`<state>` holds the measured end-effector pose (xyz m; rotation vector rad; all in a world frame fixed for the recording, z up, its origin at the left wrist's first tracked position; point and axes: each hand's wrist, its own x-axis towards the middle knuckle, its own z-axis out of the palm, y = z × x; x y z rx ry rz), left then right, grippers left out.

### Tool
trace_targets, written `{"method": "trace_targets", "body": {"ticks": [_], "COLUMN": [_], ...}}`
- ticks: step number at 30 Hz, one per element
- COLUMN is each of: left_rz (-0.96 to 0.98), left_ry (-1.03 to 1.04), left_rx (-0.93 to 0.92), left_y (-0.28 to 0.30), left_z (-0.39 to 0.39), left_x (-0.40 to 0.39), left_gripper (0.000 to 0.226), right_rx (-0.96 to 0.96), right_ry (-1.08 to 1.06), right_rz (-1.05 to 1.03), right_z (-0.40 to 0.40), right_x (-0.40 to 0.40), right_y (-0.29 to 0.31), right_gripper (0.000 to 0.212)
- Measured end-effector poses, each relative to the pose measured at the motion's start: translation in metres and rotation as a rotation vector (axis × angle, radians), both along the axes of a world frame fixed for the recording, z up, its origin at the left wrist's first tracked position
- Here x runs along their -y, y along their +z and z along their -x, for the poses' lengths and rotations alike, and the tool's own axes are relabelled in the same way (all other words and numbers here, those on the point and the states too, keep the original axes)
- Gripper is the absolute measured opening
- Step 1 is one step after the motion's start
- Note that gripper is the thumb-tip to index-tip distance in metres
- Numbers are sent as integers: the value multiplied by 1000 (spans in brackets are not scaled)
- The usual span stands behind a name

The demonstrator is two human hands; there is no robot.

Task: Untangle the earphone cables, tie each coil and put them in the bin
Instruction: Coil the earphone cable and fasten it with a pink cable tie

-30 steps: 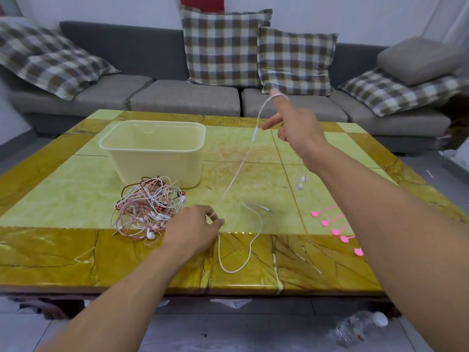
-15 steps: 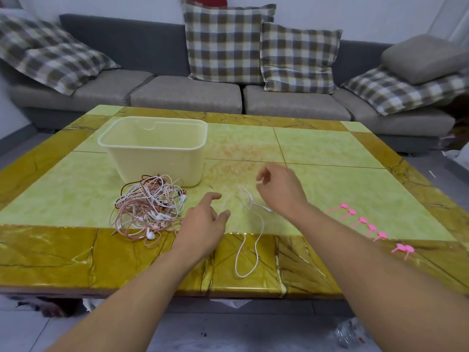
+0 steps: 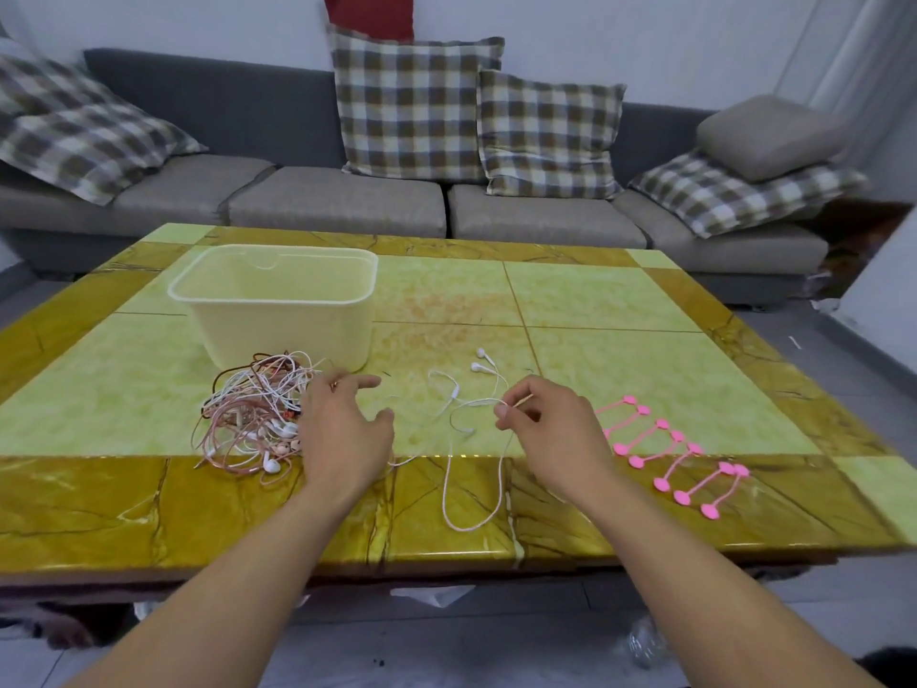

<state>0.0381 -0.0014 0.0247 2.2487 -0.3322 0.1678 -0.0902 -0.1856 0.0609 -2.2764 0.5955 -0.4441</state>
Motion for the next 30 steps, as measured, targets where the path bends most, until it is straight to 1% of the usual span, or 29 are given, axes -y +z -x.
{"method": "trace_targets", "body": {"ticks": [1,2,3,4,6,7,8,10,12,14,16,18,21,22,25,27,30], "left_rz": [27,85,154,215,294,308,319,392,582,778,910,1007,1050,1039,945,913,889], "left_ry": [-17,-95,-214,-351,-560,-617,-662,-721,-717,-676,-657,-644,-625,-629,-643,-640,-652], "left_rx": [110,196,218,172,-58,-169,-255,-394,-548,-744,-908,-995,-1011,-1005,-987,-988,-1054], "left_y": [4,10,16,21,30,33,34,35,40,46,51,53,53,52,49,48,47], "left_z": [4,9,16,24,43,49,54,60,62,61,58,53,47,46,42,41,42], "left_x": [0,0,2,4,8,10,13,18,20,20,18,15,14,15,14,11,10], "left_gripper": [38,40,40,40,35,30,32,44,45,43,44,43,30,30,39,42,46], "right_rx": [68,122,158,177,206,225,250,292,307,316,330,301,191,177,207,218,204], "right_ry": [36,78,117,153,200,205,202,166,85,10,-18,-4,82,102,81,65,81], "right_rz": [-35,-70,-94,-103,-119,-148,-191,-293,-416,-476,-432,-381,-293,-262,-202,-185,-208], "right_z": [7,13,18,21,24,23,23,21,16,11,8,4,2,2,0,-1,-1], "right_x": [0,0,-1,-1,-1,-1,-1,-1,0,2,5,9,4,1,-5,-4,-3], "right_y": [6,10,13,16,18,18,18,18,15,10,8,4,0,-1,-2,-1,-3], "right_gripper": [11,9,8,7,9,10,11,11,8,7,8,11,14,14,13,12,10]}}
